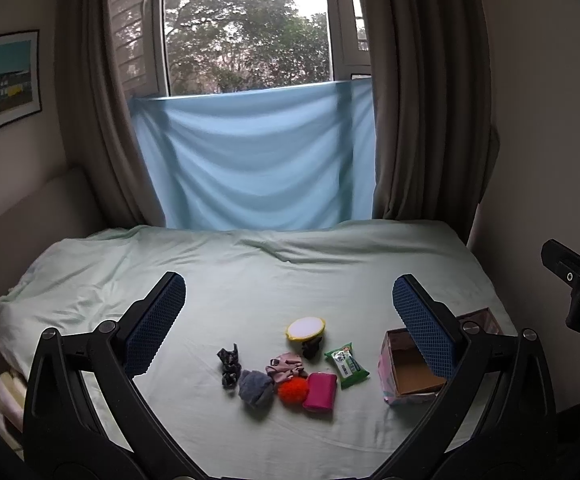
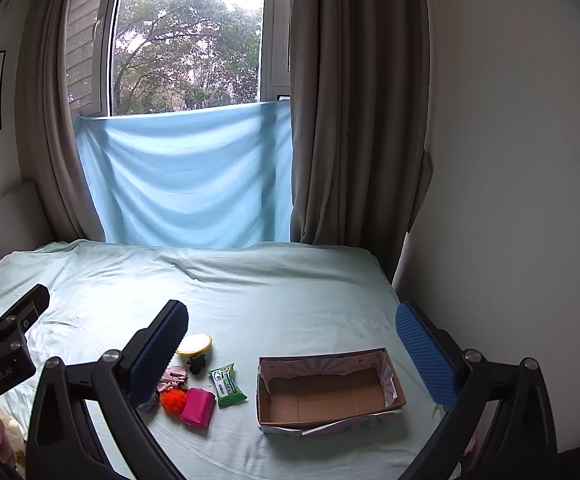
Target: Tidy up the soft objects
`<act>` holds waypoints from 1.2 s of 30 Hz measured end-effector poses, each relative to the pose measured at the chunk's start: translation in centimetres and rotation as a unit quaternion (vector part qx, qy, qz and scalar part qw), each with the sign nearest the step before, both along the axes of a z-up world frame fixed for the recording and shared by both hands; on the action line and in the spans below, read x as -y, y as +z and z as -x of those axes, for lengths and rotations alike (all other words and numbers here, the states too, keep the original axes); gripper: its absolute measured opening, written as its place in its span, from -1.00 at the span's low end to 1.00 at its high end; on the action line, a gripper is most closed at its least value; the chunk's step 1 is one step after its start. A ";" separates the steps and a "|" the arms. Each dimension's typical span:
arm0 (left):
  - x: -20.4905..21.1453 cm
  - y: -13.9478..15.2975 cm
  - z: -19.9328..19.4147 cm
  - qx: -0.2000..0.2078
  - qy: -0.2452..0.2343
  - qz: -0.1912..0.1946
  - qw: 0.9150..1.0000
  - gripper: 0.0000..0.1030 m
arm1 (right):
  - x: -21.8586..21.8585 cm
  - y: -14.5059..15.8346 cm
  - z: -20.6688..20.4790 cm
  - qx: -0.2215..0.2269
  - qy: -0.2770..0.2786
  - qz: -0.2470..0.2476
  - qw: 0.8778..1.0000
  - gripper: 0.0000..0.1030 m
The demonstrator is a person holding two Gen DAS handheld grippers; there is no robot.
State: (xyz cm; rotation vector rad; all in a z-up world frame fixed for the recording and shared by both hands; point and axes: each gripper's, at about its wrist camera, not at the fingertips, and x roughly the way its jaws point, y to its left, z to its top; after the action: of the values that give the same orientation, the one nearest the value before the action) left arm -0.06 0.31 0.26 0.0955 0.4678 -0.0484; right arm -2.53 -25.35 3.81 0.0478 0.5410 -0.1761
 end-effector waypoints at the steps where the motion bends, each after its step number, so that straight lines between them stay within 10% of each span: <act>1: 0.0 0.0 0.0 0.000 0.000 0.000 1.000 1.00 | 0.0 0.0 0.0 0.000 0.000 -0.001 1.000 1.00; 36: -0.3 -0.3 -0.4 -0.001 0.001 -0.001 1.000 1.00 | -0.2 -0.7 -0.1 0.002 -0.002 -0.009 1.000 1.00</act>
State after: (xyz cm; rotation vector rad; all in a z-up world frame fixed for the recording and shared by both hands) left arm 0.33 0.60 -0.01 0.0976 0.4690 -0.0467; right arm -2.43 -25.18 3.09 0.0665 0.5382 -0.1753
